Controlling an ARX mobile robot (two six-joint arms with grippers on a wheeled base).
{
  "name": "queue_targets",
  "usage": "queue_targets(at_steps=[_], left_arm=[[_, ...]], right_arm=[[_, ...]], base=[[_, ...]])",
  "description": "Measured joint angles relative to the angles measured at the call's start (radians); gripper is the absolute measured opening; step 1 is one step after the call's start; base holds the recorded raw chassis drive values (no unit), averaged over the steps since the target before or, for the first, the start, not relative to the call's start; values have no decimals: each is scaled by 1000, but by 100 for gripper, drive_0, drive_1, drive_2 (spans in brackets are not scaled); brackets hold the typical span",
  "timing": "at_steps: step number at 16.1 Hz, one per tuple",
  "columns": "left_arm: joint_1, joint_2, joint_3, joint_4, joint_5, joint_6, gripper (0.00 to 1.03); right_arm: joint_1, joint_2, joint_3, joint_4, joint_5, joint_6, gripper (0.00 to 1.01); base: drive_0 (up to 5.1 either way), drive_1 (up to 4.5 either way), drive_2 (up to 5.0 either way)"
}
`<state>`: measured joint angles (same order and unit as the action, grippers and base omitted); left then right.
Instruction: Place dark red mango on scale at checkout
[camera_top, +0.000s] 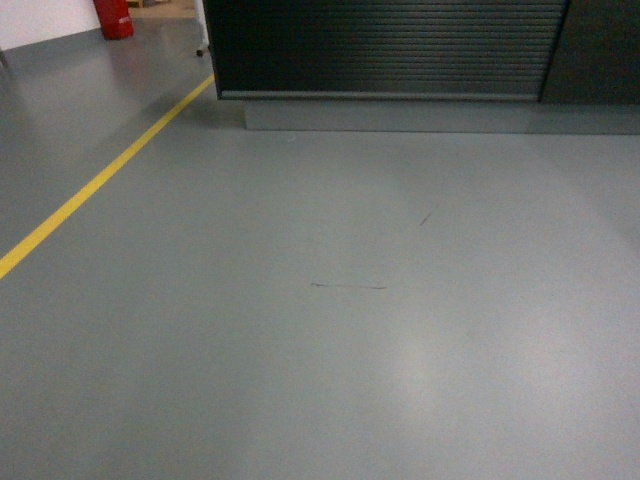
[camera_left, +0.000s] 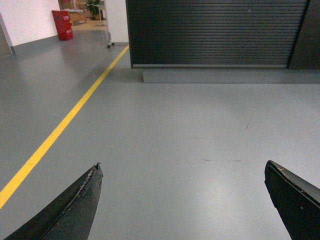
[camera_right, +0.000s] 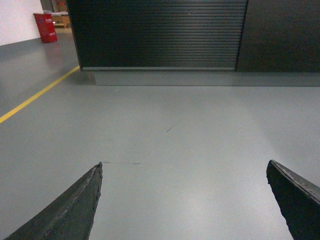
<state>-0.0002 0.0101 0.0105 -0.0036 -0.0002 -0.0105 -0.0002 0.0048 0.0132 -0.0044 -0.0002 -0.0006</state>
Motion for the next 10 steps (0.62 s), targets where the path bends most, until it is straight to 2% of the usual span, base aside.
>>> queue_targets(at_steps=[10], left_arm=[[0, 0, 0, 0, 0, 0, 98]], right_arm=[[0, 0, 0, 0, 0, 0, 98]], base=[[0, 0, 0]])
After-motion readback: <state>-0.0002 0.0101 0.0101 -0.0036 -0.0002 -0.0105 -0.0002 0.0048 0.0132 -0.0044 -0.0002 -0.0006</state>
